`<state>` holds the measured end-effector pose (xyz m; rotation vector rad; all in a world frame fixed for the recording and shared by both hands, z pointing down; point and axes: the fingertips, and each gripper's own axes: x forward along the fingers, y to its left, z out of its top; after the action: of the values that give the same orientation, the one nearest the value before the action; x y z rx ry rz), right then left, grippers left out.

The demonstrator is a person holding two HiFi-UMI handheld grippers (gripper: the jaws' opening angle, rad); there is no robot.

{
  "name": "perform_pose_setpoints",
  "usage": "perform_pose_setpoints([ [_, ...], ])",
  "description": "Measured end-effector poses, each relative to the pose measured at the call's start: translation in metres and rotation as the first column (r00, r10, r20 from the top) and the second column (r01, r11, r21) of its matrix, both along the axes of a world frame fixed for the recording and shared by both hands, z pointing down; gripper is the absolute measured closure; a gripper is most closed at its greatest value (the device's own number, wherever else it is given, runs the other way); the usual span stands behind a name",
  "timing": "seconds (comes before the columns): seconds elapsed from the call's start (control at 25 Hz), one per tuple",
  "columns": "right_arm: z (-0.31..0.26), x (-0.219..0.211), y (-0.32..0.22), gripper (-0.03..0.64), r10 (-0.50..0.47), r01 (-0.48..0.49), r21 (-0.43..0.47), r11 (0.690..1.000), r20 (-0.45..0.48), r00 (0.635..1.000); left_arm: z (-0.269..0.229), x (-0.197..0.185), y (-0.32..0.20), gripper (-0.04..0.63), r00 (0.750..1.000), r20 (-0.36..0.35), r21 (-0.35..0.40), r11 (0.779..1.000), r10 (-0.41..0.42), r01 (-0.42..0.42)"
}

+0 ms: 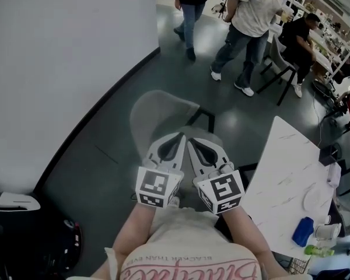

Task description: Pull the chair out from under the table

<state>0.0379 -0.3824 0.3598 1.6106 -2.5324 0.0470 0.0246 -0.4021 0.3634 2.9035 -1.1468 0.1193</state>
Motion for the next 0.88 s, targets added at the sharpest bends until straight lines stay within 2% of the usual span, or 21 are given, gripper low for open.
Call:
perform_pose_setpoints([
  [0.24,0.006,0.016,0.006,0.614,0.044,-0.044,-0.01,0.999,-0.034,0.998,-0.002,0.011,0.013,0.591,1.0,0.025,0.023,1.0,0.003,-0.004],
  [0.6,0.004,0.019,0.015,0.614,0.05,-0.05,0.014,0.999,-0.007,0.999,-0.001,0.016,0.024,0.591,0.998,0.061,0.04,0.999,0.0,-0.003],
  [0.88,0.002,0.015,0.019,0.615,0.044,-0.044,0.034,0.998,0.002,0.999,-0.002,0.014,0.025,0.591,0.998,0.052,0.042,0.999,-0.021,0.019],
])
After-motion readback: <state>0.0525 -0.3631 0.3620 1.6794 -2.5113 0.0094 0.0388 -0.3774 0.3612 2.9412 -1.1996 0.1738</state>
